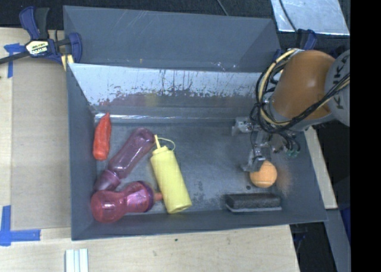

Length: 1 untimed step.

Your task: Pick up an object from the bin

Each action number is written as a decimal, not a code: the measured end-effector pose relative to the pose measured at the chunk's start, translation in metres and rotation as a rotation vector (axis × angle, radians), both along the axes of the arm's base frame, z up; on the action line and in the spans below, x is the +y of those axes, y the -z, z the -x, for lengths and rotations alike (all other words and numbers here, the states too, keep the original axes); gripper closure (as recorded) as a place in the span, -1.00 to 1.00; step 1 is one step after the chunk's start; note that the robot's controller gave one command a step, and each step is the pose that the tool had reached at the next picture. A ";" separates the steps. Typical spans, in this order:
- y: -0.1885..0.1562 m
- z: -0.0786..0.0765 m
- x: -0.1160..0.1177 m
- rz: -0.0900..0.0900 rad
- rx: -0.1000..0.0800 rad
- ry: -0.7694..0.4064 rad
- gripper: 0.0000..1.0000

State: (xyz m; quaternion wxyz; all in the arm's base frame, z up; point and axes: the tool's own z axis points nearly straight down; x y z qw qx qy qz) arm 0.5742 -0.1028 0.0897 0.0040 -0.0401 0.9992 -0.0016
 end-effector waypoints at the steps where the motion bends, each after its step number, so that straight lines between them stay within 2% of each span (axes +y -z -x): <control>1: 0.010 0.002 -0.006 -0.001 -0.006 -0.159 -1.00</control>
Offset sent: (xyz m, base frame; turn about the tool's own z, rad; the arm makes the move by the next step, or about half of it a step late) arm -0.0440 -0.0494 -0.0197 -0.0543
